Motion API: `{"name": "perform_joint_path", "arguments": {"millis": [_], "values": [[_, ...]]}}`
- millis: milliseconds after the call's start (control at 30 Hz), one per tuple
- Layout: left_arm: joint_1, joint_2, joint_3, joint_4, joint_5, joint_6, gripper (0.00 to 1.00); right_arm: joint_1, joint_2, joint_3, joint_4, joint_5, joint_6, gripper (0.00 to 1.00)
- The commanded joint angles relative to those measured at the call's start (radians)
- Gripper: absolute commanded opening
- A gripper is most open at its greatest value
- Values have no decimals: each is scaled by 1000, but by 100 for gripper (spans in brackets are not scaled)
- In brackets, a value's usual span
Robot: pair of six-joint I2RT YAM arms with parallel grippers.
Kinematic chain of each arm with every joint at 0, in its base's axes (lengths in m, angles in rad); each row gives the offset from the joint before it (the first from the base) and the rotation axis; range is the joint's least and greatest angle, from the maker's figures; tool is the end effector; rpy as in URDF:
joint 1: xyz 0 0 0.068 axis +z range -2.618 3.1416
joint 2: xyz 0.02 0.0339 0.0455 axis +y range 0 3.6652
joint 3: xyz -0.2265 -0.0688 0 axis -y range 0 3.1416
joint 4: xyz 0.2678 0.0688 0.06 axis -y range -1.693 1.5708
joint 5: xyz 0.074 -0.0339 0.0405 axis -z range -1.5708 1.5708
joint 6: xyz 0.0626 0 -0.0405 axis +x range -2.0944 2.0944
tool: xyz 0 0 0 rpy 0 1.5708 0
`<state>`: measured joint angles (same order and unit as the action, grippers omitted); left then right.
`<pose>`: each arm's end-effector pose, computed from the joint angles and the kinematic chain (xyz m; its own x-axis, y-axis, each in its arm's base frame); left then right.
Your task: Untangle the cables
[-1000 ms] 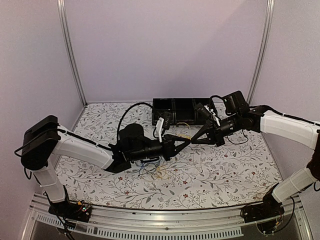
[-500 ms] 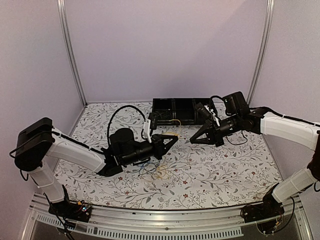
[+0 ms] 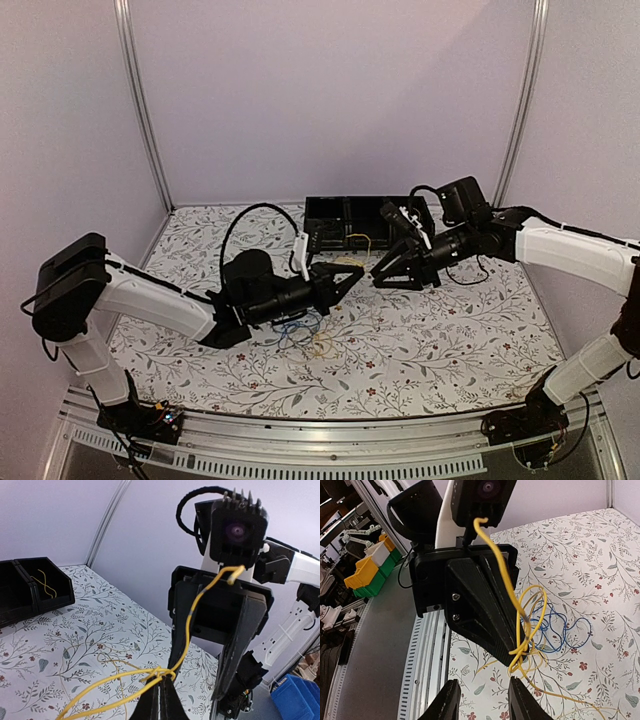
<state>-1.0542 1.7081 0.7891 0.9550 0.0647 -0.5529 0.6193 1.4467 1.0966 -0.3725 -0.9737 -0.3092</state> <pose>0.1928 -0.3477 0.1663 -0.4573 -0.2560 -0.8517 0.7749 0.3552 -0.5228 0.2517 0.2430 0.2305 -0.2600 -0.3954 -0.8809 -0.9559 -0.0237 0.2927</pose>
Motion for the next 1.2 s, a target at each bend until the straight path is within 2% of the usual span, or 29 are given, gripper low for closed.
{"name": "perform_joint_path", "arguments": {"millis": [0,300,500,667,1167], "values": [[-12,21,50,-36,38,45,0,21,40,39,-41,5,-26,37],[-16,23,58,-65,45,48,0,28,39,51,-40,6,-20,36],[-16,17,63,-102,35,55,0,26,10,90,-144,86,-82,36],[-17,11,68,-134,24,67,0,26,-29,94,-157,152,-112,33],[-23,5,82,-148,44,76,0,26,44,116,-125,89,-75,33]]}}
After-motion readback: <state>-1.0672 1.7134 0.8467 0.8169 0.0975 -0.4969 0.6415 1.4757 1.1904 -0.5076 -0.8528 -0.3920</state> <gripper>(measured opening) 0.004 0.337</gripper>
